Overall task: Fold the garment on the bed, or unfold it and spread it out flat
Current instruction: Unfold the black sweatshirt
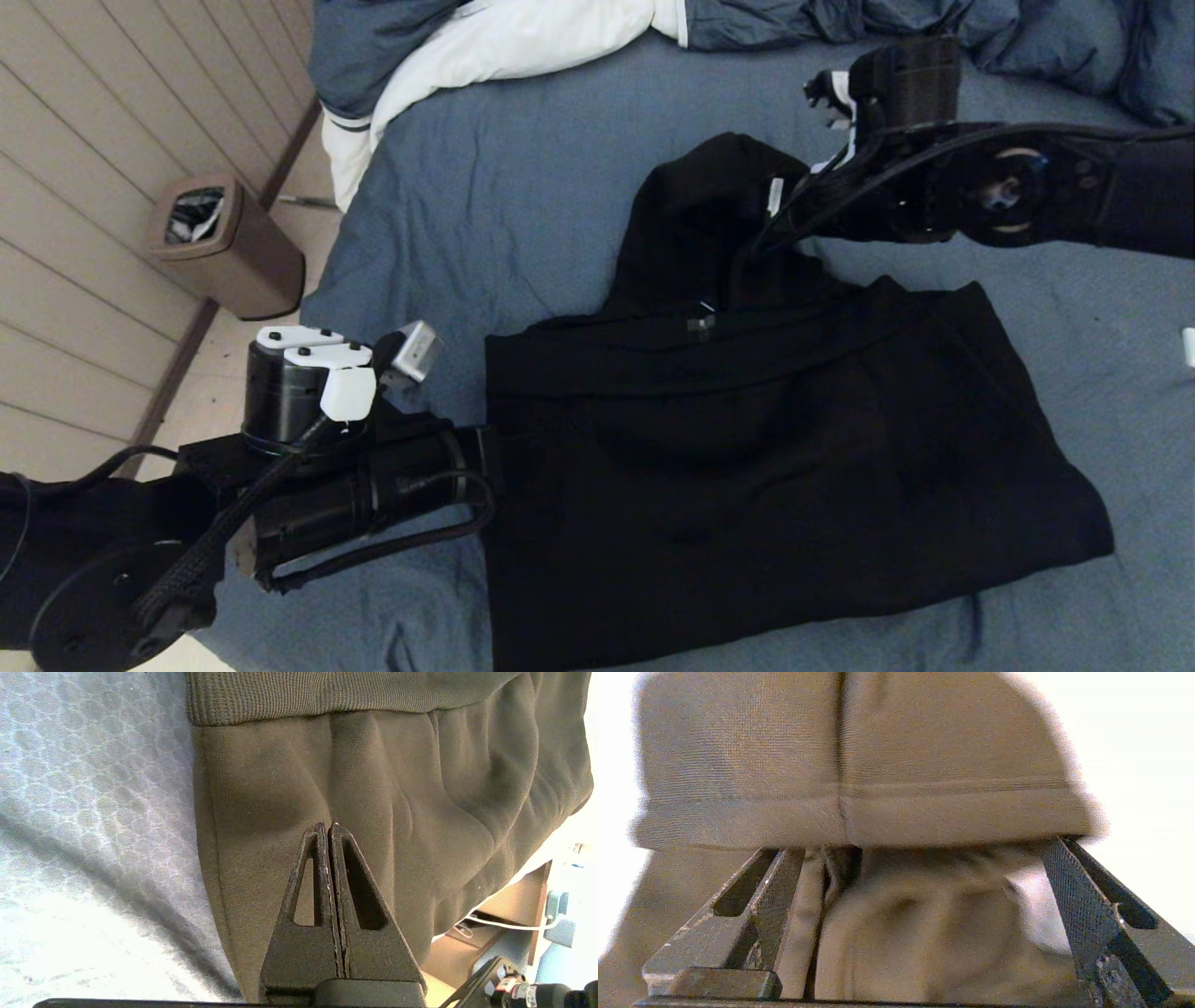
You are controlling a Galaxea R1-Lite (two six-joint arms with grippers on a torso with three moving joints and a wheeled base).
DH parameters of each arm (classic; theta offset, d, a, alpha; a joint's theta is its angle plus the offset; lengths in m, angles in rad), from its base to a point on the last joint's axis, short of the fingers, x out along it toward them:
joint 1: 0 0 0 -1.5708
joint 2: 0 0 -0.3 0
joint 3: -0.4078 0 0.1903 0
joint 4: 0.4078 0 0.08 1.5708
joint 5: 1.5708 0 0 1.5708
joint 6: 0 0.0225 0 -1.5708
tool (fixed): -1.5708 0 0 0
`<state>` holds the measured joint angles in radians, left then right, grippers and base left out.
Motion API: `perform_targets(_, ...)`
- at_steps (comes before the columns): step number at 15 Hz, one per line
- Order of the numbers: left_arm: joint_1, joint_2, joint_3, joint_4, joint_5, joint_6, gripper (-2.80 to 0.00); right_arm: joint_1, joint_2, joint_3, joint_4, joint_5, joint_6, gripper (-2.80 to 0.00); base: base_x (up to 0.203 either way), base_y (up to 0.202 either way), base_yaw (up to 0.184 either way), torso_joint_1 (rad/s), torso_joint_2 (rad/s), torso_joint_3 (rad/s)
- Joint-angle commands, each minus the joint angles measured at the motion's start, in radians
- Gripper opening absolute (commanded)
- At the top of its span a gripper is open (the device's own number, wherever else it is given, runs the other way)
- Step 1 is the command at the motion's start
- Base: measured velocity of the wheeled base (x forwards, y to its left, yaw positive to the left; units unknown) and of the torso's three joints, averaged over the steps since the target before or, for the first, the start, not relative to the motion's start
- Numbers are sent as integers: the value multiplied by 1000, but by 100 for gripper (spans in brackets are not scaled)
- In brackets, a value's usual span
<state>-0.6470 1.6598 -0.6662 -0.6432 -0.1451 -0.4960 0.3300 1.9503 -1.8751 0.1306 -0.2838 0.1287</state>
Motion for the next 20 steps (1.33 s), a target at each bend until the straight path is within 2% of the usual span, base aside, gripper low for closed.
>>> perform_targets(1, 0, 2, 0, -4, -2, -3, -280, 5, -163, 76, 5, 1, -5, 0, 0, 0, 0, 0, 0, 0)
perform_targets(11, -5, -31, 4, -29, 8, 0, -280, 17, -350, 243, 34, 28, 0, 0, 0, 0, 0, 0, 0, 0)
perform_targets(12, -5, -54, 6, -33, 9, 1, -280, 20, -390, 295, 34, 27, -2, -280, 0, 0, 0, 0, 0, 0)
perform_targets(15, -5, -143, 8, -11, 13, 5, -280, 22, -515, 417, 48, 27, -13, -280, 0, 0, 0, 0, 0, 0)
perform_targets(17, 0, -236, -13, 50, 18, 17, -280, 14, -598, 468, 91, 29, -16, -280, 0, 0, 0, 0, 0, 0)
perform_targets(18, 9, -291, -34, 128, 22, 36, -280, 4, -641, 500, 109, 28, -15, -280, 0, 0, 0, 0, 0, 0)
perform_targets(20, 23, -406, -73, 320, 29, 54, -280, -79, -719, 565, 193, 28, -15, -280, 0, 0, 0, 0, 0, 0)
